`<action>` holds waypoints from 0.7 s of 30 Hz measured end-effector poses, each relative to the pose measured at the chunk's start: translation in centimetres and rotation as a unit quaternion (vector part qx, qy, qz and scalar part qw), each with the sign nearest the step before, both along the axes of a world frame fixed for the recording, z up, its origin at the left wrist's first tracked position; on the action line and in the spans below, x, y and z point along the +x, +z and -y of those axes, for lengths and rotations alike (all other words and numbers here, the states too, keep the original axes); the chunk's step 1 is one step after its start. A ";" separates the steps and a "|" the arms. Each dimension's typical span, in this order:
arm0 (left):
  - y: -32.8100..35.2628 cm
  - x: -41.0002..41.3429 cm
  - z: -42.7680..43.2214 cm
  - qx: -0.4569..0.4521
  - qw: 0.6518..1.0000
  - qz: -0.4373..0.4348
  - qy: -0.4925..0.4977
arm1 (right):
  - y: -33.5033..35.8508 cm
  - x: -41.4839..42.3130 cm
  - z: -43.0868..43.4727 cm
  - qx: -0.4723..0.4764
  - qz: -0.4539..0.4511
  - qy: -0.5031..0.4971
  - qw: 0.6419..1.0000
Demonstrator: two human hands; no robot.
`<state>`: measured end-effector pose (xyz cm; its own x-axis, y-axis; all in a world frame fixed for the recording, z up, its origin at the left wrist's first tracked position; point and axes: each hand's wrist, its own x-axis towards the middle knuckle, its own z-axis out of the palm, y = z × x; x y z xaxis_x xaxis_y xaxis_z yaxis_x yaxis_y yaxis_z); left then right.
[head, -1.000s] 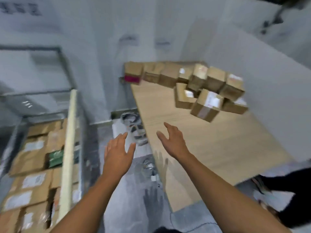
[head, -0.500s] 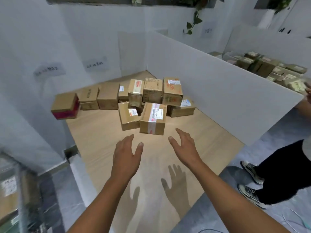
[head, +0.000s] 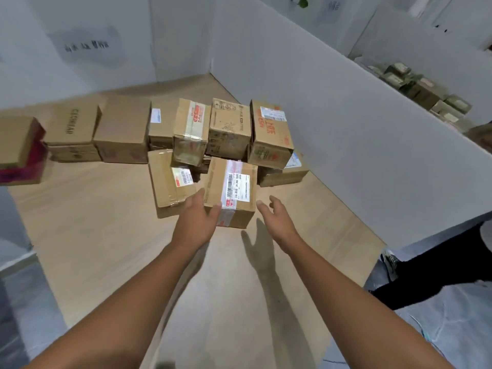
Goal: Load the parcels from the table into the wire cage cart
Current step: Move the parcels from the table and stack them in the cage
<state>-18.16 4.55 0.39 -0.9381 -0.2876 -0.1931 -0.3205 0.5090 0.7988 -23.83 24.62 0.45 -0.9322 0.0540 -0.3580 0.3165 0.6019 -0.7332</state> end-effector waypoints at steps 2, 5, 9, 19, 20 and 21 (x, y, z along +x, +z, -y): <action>-1.4 -2.4 0.0 0.027 0.999 0.024 -0.009 | -1.5 -2.1 0.7 0.000 0.035 0.011 0.999; -2.9 -4.0 -0.7 0.085 0.993 0.079 0.021 | -3.1 -3.7 1.6 -0.045 0.066 0.033 0.996; -3.2 -2.5 -2.0 0.120 0.988 0.056 0.083 | -3.8 -2.4 2.2 -0.089 0.060 0.018 0.994; -1.6 11.4 -4.1 0.234 0.955 -0.041 0.180 | -0.7 10.4 -1.4 -0.181 0.002 0.035 0.983; -1.2 13.4 -4.3 0.243 0.951 -0.047 0.186 | -0.1 11.9 -1.6 -0.192 0.000 0.047 0.980; -0.7 15.4 -4.6 0.252 0.947 -0.047 0.192 | 0.4 13.5 -1.8 -0.198 -0.002 0.066 0.978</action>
<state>-2.72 9.15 -0.27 -0.8032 -0.5040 -0.3175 -0.3200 -0.0846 0.9436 -10.37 26.44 0.90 -0.9230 -0.2082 -0.3236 0.2529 0.3057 -0.9180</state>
